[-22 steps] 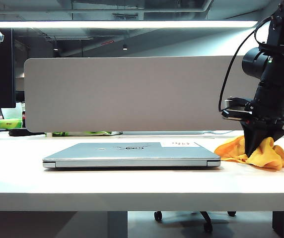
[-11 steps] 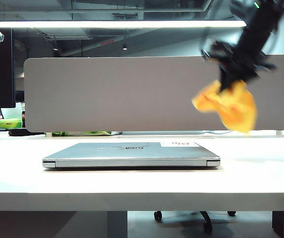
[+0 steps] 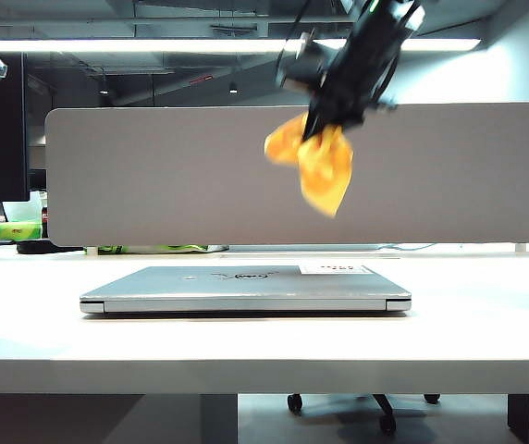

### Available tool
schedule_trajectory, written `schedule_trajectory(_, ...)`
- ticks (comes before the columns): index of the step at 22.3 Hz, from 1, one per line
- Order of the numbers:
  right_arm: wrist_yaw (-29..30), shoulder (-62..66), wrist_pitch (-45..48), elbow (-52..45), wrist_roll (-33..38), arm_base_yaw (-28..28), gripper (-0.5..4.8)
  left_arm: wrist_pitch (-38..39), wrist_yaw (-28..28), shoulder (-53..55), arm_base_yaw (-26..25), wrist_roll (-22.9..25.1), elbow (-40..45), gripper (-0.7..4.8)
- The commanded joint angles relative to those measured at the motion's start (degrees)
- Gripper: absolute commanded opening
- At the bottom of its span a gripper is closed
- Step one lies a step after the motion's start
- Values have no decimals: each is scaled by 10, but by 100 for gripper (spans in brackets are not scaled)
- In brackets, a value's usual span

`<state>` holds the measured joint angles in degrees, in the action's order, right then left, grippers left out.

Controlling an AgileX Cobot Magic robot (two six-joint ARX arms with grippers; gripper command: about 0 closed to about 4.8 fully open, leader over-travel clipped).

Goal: Pick up the rag and use it to wipe the water off the lid of the laptop on the table.

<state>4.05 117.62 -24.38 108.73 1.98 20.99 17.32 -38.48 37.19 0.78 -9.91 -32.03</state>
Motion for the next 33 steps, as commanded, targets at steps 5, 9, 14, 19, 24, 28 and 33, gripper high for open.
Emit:
schedule_trajectory(5,-9,85,49,8,2,26,-9,-7,-1,-2,0,1,-2,22)
schedule_trajectory(9,-9,124,55,8,2,35,-9,-7,-1,-2,0,1,-2,22)
schedule_trajectory(14,-9,161,52,7,2,52,-9,-7,-1,-2,0,1,-2,22)
schedule_trajectory(19,11,166,31,7,10,65,-8,-7,-1,-2,0,1,-2,22)
schedule_trajectory(24,21,160,15,8,10,110,-8,-7,-1,-2,0,1,-2,22)
schedule_trajectory(28,21,157,15,8,10,140,-8,-6,-1,-2,0,1,-2,22)
schedule_trajectory(33,1,157,23,8,10,172,-8,-6,-1,-2,0,1,-2,22)
